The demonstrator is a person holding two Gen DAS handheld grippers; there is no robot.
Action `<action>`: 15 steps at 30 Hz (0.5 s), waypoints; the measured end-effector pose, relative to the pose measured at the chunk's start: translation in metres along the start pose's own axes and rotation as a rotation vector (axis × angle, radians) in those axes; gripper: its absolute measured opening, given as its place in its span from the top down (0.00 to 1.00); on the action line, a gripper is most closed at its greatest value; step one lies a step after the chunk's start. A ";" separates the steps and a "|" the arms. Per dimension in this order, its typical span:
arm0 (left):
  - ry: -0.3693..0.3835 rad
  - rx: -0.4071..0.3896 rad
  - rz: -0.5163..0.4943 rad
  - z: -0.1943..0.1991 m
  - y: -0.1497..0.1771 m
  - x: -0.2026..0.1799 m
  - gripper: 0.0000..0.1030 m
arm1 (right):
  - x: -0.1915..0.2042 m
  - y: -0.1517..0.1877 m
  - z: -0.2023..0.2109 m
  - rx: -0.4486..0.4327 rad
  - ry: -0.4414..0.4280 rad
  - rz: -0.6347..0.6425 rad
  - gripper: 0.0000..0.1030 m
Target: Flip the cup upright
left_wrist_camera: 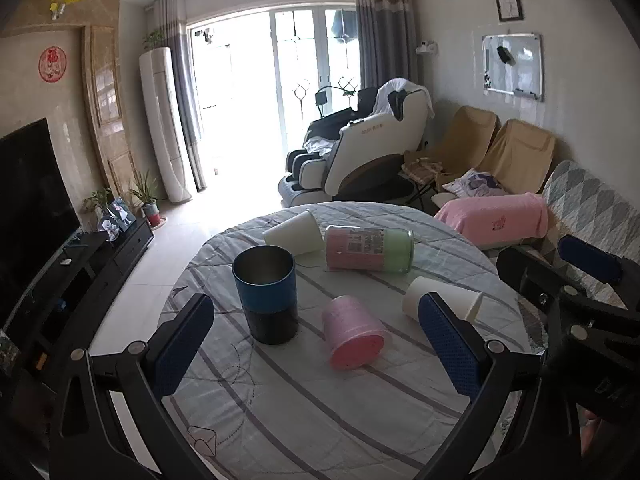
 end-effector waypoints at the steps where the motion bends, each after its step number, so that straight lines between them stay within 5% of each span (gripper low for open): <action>1: -0.003 0.004 -0.003 -0.002 -0.001 0.000 0.00 | -0.001 0.000 -0.002 0.008 -0.002 -0.004 0.19; 15: -0.033 0.088 0.015 -0.049 -0.010 0.024 0.00 | 0.006 -0.008 -0.055 0.109 -0.029 -0.016 0.19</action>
Point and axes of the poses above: each gripper's, at about its wrist camera, not at the fingertips, and z roughly against the way its jaws point, x to its left, y to its underside, the point moved 7 cm from there along -z, roughly the way its jaws point, and after that the axes turned 14 degrees about z, right-handed, at the moved point
